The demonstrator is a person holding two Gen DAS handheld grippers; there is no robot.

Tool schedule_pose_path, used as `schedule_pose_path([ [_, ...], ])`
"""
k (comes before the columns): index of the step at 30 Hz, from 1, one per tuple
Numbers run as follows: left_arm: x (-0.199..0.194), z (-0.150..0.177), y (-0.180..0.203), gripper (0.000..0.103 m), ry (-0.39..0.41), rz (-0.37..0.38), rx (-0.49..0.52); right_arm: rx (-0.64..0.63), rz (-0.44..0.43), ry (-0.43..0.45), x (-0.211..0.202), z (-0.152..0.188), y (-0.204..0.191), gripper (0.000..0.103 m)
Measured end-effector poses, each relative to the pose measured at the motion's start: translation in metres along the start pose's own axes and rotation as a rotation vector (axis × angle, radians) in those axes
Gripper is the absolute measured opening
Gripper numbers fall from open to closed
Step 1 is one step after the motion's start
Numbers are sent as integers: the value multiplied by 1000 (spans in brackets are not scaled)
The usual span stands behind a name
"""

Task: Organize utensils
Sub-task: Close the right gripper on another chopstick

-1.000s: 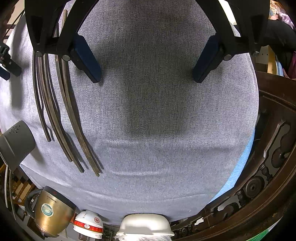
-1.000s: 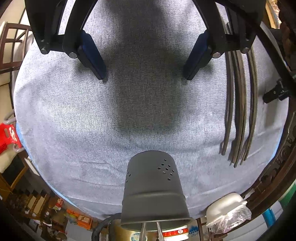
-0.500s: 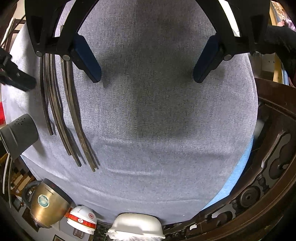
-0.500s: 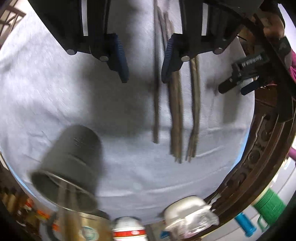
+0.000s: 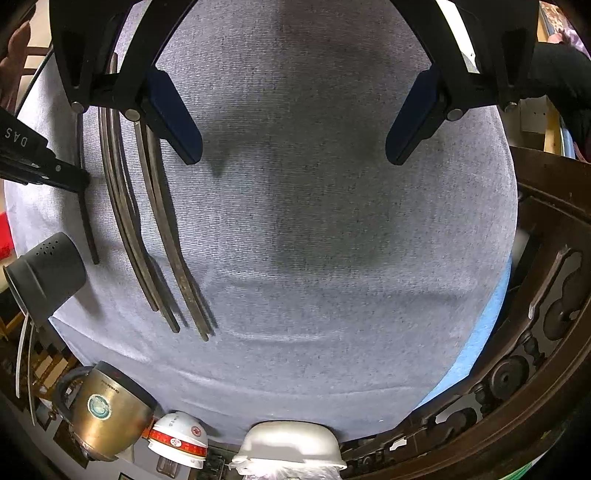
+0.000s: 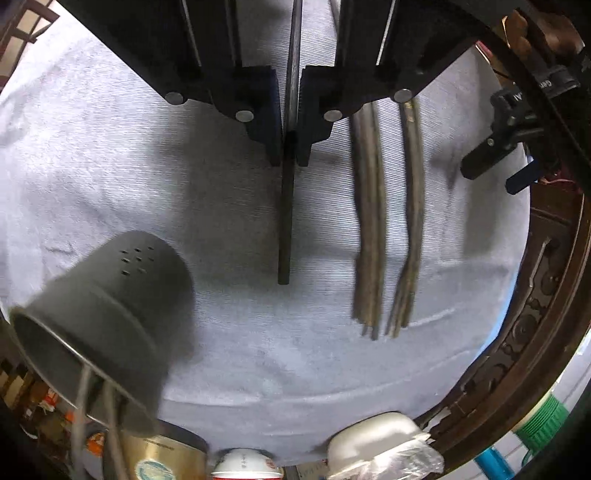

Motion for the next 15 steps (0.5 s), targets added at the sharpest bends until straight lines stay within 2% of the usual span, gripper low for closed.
schedule_pose_path([
  [8,-1,0,9,99,-7,-9,8,2,-18,4,-3,8,19,9],
  [15,2,-20,39,98,-40,61,-22,-6,-53,11,0,3,27,9],
])
Point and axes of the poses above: each gripper's, at about its wrist camera, not at the fingertips, and x roughly the way its jaws point, y to its right, z to its underside, the point moved 6 cm from there along x, roughly the way its jaws point, and after that the axes turned 11 degrees about -x, right-handed, at the moved point
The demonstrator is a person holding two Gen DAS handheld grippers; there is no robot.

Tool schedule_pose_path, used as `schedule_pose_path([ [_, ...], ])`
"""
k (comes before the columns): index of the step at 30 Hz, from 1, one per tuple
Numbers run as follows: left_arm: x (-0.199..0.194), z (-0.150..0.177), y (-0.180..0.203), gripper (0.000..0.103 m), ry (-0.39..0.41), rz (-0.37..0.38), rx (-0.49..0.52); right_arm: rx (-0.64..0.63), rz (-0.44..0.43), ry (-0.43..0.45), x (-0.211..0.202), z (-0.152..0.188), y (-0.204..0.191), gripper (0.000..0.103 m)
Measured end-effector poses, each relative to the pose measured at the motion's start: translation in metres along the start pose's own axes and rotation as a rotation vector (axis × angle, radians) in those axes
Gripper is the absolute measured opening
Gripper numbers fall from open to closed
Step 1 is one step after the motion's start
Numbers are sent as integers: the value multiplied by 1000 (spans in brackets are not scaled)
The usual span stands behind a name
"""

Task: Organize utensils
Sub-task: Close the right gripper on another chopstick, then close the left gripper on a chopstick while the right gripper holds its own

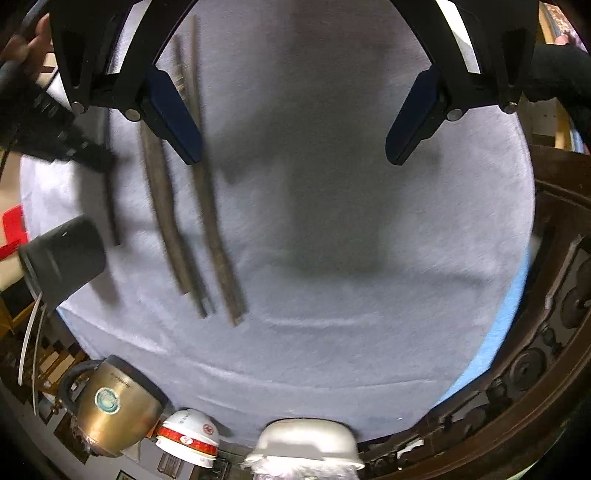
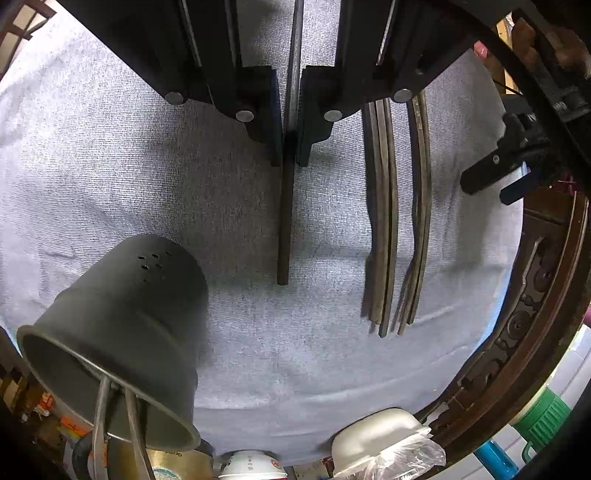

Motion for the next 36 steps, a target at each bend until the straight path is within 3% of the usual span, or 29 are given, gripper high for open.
schedule_pose_path([
  [2,4,-8,9,92,6,-12,0,1,-10,4,0,-4,6,9],
  [4,14,-11,17,82,-37,-14,-8,3,-21,9,-1,-3,8,9],
  [8,26,-7,30,82,-42,-45,54,8,-47,21,-3,-1,10,9],
  [10,26,-7,26,80,-40,-55,44,9,-60,25,-5,-1,14,9],
  [13,28,-6,14,67,-58,-90,31,8,-73,29,-6,0,19,9],
  [18,27,-10,11,65,-78,-95,13,8,-84,36,-9,1,24,9],
  [21,30,-18,22,40,-66,-116,72,1,-80,29,-7,0,23,9],
  [22,31,-21,29,18,-75,-103,109,-2,-78,23,-7,0,20,9],
  [23,33,-23,34,7,-95,-85,140,-7,-79,14,-8,-1,20,9],
  [24,34,-22,39,6,-125,-67,182,-15,-79,5,-8,-1,21,9],
  [29,32,-13,39,6,-192,-65,334,-125,-21,-84,-6,-2,10,8],
  [32,30,-12,32,8,-230,-76,318,-185,-1,-156,-6,0,9,9],
  [33,30,-16,31,15,-241,-72,306,-169,-8,-169,-5,-2,11,9],
  [35,36,-30,34,40,-242,-68,276,-164,-4,-185,-4,-7,11,10],
  [36,37,-35,34,44,-235,-69,266,-166,7,-192,-3,-10,10,10],
])
Point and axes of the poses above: each gripper's, at about its wrist camera, not at the fingertips, and x roughly the way its jaws point, y to its right, z to its underside, the point moved 6 cm from there along x, roughly the way its jaws point, and after that the axes turned 11 degrees about -x, right-handed, at the moved point
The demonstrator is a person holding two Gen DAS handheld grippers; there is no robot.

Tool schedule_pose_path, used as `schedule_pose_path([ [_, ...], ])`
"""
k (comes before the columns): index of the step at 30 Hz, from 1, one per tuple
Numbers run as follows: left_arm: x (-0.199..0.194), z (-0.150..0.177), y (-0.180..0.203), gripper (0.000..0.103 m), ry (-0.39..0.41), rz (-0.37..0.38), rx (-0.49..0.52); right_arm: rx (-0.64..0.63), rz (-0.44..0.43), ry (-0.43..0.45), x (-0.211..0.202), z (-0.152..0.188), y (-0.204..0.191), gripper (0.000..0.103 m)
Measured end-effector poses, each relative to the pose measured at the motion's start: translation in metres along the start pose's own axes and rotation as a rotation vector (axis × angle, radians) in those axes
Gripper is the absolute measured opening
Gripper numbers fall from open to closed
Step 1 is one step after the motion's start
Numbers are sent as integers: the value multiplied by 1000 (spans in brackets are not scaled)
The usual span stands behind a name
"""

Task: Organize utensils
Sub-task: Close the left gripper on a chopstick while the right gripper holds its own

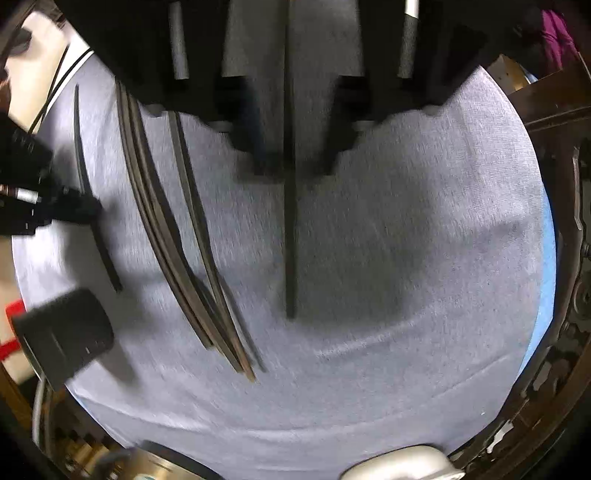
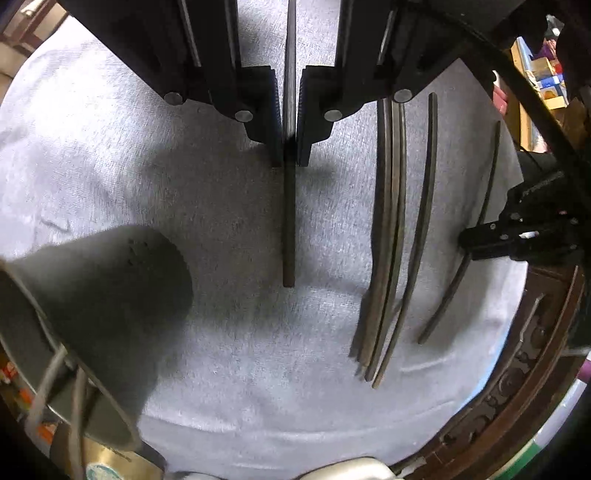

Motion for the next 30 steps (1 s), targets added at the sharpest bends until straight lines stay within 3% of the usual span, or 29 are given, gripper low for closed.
schedule_pose_path([
  [3,-3,-16,0,45,33,-10,-20,0,24,-14,1,-8,-1,10],
  [4,-2,-19,1,35,41,-15,-16,-5,30,-18,1,-10,-1,10],
  [5,0,-24,0,11,37,-18,-13,-11,37,-21,1,-11,-1,10],
  [7,2,-26,2,7,48,-27,-3,-30,54,-25,1,-13,-8,10],
  [15,3,-12,13,6,88,-44,29,-48,69,-14,3,-16,-20,10],
  [20,-11,23,20,6,101,-43,35,-49,71,2,10,-8,-25,9],
  [30,-34,33,31,6,168,-35,40,-45,75,35,5,1,-26,9],
])
Point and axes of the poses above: each gripper's, at about its wrist camera, not at the fingertips, and x roughly the way its jaws point, y to its right, z to its underside, the point moved 6 cm from there along x, roughly the way its jaws point, and after that the axes turned 11 degrees about -x, right-handed, at the moved point
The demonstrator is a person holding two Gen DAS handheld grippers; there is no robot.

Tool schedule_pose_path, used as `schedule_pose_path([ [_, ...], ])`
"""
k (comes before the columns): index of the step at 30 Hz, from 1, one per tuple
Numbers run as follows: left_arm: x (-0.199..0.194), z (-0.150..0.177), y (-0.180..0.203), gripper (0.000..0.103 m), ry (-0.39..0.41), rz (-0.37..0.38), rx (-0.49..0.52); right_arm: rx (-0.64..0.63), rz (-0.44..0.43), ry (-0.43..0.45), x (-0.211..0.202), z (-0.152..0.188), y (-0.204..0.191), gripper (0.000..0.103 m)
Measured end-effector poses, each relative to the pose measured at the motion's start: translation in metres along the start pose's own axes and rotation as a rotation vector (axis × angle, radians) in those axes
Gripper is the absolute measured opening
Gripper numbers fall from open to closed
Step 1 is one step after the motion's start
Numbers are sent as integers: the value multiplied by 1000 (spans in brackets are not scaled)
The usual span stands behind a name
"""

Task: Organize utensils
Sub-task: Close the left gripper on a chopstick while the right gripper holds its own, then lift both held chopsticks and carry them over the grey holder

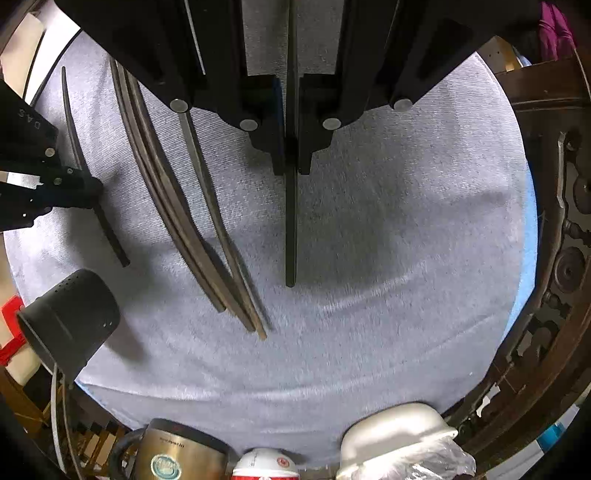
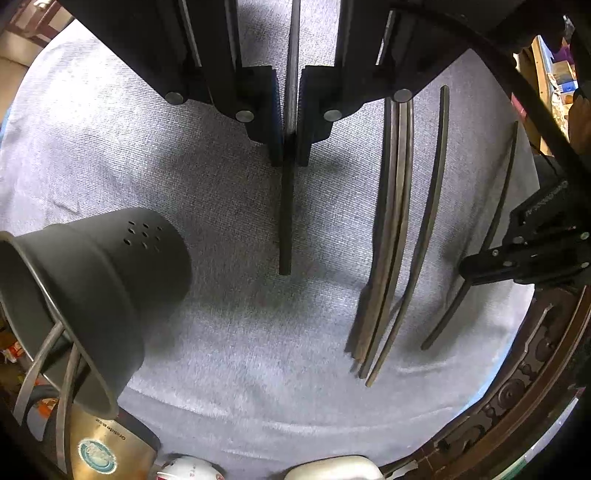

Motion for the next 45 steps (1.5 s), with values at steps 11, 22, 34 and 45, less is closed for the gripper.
schedule_pose_path([
  [11,-82,-23,-23,5,265,189,-190,103,10,246,-53,16,0,7],
  [22,-149,-31,-55,5,767,262,-425,352,282,879,-170,51,37,7],
  [34,-143,8,-67,6,833,181,-403,341,473,1024,-175,82,16,7],
  [45,-154,45,-77,7,802,244,-417,374,431,1014,-187,135,2,8],
])
Point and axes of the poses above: each gripper's, at about its wrist camera, not at the fingertips, and x roughly the way its jaws point, y to its right, z to its underside, the point moved 6 cm from there along x, roughly the way its jaws point, and after that the axes turned 11 degrees about -x, right-handed, at the moved point
